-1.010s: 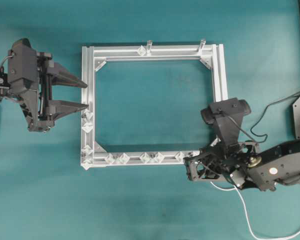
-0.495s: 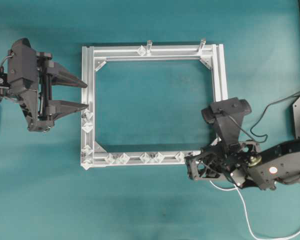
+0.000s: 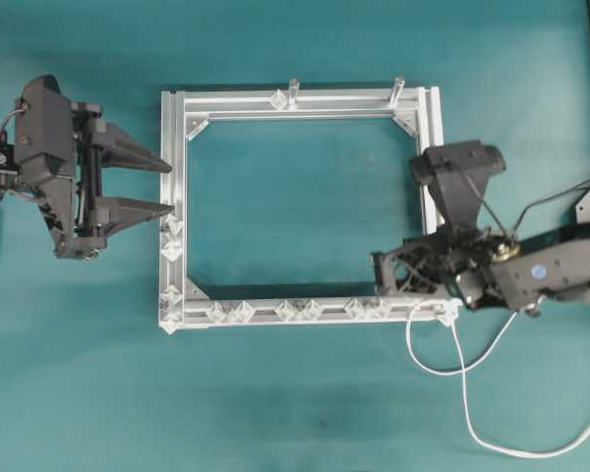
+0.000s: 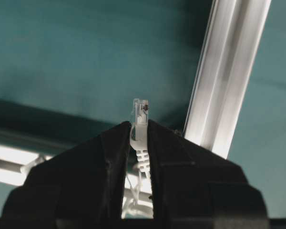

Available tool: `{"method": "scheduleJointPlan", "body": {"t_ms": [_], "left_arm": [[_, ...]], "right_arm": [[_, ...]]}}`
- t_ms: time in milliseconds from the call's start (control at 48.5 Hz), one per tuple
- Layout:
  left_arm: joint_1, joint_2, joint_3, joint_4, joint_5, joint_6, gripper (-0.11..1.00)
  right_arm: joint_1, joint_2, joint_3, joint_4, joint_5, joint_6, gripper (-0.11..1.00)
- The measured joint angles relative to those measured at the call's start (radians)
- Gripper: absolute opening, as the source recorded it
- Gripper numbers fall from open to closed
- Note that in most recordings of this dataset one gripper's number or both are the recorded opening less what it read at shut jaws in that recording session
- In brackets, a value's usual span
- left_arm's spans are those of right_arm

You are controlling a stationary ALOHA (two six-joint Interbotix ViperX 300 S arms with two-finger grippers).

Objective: Move the cable alternately left and right between 8 closely spaced pins so it hooks onto each one.
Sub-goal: 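Lift the plug with the right gripper and carry it up the frame's right side, then swing the held plug inward and down toward the frame's bottom pins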

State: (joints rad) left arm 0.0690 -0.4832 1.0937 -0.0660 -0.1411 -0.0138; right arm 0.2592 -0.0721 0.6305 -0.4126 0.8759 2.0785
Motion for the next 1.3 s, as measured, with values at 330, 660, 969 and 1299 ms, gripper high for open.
{"method": "scheduleJointPlan", "body": {"t_ms": [330,660,969,1299], "left_arm": [[0.0,-0.002,0.0,0.0,0.0,0.0,0.63],[0.002,-0.003,0.0,0.0,0.0,0.0,0.63],[-0.005,-0.006,0.002,0.0,0.0,0.0,0.63],[-0.012,-0.006,0.009,0.0,0.0,0.0,0.63]], "right_arm": [[-0.112,-0.003,-0.009,-0.005,-0.048,-0.114,0.14],[-0.176,0.074,-0.101,-0.018,-0.097,-0.219,0.14],[-0.183,0.178,-0.225,-0.018,-0.123,-0.276,0.14],[-0.184,0.207,-0.273,-0.02,-0.138,-0.278,0.14]]}}
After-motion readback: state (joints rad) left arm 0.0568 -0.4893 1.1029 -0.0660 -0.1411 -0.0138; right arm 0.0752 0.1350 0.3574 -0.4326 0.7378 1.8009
